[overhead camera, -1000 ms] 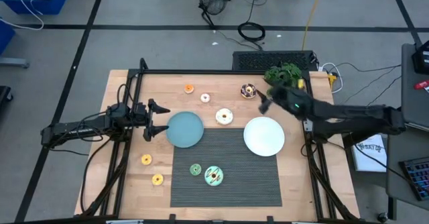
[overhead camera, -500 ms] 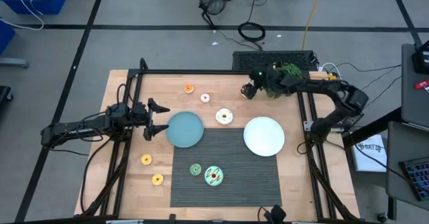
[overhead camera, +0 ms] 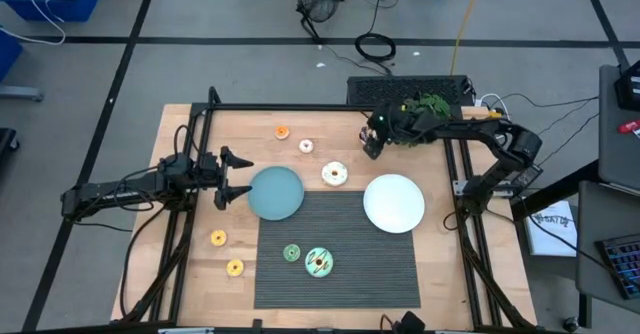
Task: Pick & Place donuts
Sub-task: Put the large black donut on the white plate
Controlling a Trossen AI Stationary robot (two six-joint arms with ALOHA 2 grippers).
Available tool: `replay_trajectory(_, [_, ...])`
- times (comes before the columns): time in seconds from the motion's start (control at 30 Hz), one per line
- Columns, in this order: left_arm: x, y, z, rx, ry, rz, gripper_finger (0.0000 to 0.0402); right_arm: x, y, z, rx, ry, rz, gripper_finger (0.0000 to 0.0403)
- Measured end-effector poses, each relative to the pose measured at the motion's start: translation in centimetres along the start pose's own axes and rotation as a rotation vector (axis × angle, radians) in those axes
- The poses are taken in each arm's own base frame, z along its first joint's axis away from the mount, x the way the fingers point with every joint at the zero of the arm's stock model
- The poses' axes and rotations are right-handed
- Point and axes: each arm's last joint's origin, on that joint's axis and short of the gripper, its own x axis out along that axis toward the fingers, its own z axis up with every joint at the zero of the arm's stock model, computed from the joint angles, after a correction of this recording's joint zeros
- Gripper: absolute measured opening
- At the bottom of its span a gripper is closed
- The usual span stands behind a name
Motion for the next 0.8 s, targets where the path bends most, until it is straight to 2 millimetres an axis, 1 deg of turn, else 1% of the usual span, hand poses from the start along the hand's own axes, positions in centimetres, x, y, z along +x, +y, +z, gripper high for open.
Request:
replay_trajectory(0.13, [0.0, 0.0, 0.0, 0.000, 0.000, 0.000, 0.0379, -0.1, 0.3, -0.4, -0.023, 0.039, -0.067, 0.0252])
replay_trajectory(0.27, [0.0, 0.0, 0.0, 0.000, 0.001, 0.000, 0.0379, -0.1, 0.4, -0.6, -0.023, 0.055, -0.058, 0.0252])
replay_trajectory(0.4, [0.0, 0.0, 0.0, 0.000, 0.000, 0.000, 0.0379, 0.1, 0.5, -1.3, -0.036, 0.074, -0.056, 0.0259])
replay_trajectory(0.5, [0.0, 0.0, 0.0, 0.000, 0.000, 0.000, 0.0379, 0.4, 0.5, -1.8, -0.037, 0.074, -0.058, 0.0283])
replay_trajectory(0.67, [0.0, 0.0, 0.0, -0.001, 0.001, 0.000, 0.0379, 0.5, 0.5, -1.7, 0.007, 0.039, -0.061, 0.0338])
replay_trajectory(0.73, [0.0, 0.0, 0.0, 0.000, 0.001, 0.000, 0.0379, 0.5, 0.5, -1.7, 0.010, 0.029, -0.061, 0.0352])
replay_trajectory(0.8, [0.0, 0.0, 0.0, 0.000, 0.001, 0.000, 0.0379, 0.5, 0.5, -1.5, 0.013, 0.015, -0.060, 0.0357])
